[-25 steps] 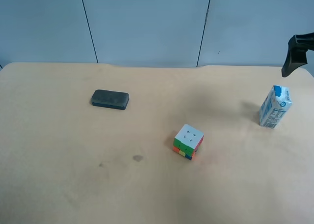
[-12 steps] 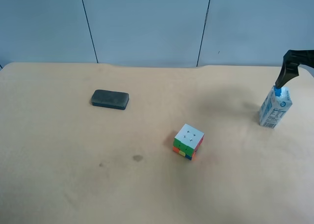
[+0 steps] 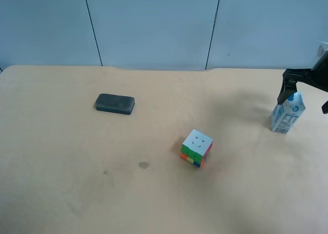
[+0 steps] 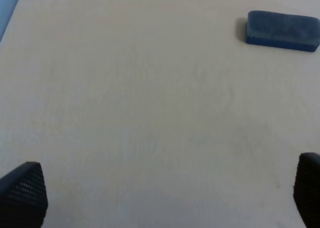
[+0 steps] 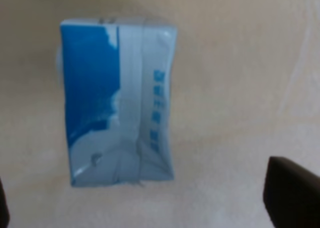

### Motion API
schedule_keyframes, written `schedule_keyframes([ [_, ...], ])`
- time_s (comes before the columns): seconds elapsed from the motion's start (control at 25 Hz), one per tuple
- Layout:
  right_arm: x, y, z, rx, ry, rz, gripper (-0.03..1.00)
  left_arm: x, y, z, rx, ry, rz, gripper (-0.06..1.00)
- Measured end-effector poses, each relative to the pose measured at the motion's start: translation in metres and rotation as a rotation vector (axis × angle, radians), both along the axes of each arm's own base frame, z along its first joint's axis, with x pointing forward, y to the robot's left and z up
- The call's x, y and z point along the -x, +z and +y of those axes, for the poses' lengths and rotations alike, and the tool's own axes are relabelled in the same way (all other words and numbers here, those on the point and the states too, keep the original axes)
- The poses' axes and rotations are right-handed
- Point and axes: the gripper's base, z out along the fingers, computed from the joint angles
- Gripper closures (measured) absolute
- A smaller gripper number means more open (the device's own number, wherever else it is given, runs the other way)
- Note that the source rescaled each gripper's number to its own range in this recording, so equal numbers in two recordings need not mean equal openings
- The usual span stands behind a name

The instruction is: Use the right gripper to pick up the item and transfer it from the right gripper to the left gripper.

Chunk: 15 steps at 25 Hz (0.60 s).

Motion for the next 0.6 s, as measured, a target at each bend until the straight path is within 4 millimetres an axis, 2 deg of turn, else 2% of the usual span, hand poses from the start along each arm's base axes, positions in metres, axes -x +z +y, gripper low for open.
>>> schedule_keyframes([
  [0.12, -0.005, -0.006, -0.001, 0.005, -0.005, -0.015, -0.03, 0.000, 0.000, 0.000, 0.000, 0.000, 0.000, -0.05],
  [0.32, -0.020, -0.005, -0.004, 0.011, -0.008, -0.042, -0.03, 0.000, 0.000, 0.000, 0.000, 0.000, 0.000, -0.05],
  [0.6, -0.028, -0.023, -0.004, -0.021, -0.021, 0.001, -0.03, 0.000, 0.000, 0.000, 0.000, 0.000, 0.000, -0.05],
])
